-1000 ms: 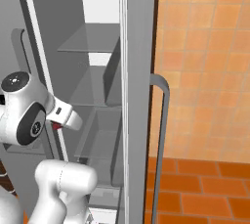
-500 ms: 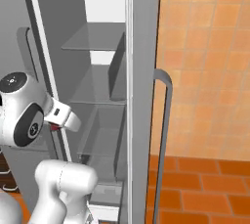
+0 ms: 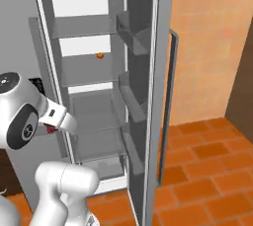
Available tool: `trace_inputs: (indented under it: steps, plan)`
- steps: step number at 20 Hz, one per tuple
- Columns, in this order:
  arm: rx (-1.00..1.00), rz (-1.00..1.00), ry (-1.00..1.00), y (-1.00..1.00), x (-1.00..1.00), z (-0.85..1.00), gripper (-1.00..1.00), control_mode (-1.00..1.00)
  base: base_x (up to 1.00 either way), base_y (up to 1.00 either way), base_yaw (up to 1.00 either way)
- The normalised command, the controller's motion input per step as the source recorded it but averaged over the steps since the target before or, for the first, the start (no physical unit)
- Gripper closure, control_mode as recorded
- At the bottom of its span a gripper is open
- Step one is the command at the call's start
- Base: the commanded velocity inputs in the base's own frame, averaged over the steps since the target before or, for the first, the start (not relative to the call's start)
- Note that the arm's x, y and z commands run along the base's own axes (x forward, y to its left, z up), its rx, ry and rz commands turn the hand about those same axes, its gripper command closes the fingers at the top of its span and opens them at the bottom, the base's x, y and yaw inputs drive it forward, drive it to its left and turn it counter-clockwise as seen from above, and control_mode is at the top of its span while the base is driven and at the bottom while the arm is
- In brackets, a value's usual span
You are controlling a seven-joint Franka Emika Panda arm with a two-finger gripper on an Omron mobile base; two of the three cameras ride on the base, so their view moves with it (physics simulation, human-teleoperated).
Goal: Take the strawberry from the fridge and place it on top of the pancake, located on the dining counter.
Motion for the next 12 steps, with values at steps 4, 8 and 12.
trace_inputs:
  steps: [4, 8, 12]
  plan:
    - [0.0, 0.0, 0.0, 0.0, 0.0, 0.0, 1.0, 1.0, -0.27, -0.01, -0.92]
    - [0.0, 0.0, 0.0, 0.0, 0.0, 0.0, 1.0, 1.0, -0.21, -0.21, -0.83]
    - [0.0, 0.0, 0.0, 0.0, 0.0, 0.0, 1.0, 1.0, -0.2, -0.5, -0.76]
